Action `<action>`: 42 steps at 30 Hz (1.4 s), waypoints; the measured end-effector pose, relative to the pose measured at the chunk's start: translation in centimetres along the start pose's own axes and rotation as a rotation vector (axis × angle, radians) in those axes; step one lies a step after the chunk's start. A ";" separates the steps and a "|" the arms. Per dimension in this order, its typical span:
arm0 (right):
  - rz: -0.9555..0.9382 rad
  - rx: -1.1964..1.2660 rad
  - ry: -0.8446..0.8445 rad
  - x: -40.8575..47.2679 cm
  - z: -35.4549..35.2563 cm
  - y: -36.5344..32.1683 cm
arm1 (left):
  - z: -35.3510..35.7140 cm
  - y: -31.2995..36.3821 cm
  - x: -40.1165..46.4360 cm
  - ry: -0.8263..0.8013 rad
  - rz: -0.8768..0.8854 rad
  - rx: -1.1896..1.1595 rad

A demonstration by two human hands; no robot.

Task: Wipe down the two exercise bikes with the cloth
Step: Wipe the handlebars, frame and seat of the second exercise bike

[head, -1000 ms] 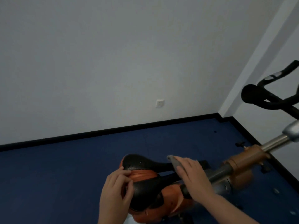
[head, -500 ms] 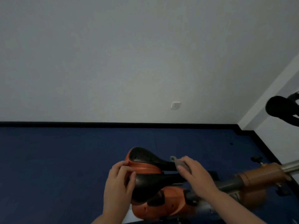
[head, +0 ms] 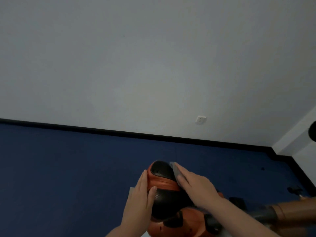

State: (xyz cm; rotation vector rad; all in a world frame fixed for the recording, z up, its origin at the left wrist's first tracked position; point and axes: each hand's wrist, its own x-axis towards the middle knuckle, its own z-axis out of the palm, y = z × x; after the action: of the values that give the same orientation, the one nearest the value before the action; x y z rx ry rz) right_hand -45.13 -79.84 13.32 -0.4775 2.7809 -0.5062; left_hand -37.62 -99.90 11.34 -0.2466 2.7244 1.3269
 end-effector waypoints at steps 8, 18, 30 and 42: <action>-0.091 -0.105 0.083 -0.4 2.0 -2.4 | 0.0 -0.2 -0.2 0.002 -0.059 -0.016; 0.001 0.086 -0.014 4.7 0.8 -5.0 | -0.1 0.0 -1.2 0.001 -0.101 0.038; -0.054 0.341 -0.065 6.6 -0.7 -6.2 | -0.5 0.3 -1.7 -0.029 -0.148 0.028; -0.087 0.469 -0.066 5.6 -1.1 -5.8 | -0.8 0.6 -2.0 -0.067 -0.153 -0.013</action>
State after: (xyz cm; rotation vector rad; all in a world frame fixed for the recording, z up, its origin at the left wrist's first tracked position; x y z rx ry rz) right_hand -48.95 -86.72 15.34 -0.4912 2.4687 -1.1028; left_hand -35.82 -99.96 12.56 -0.3949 2.5846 1.2880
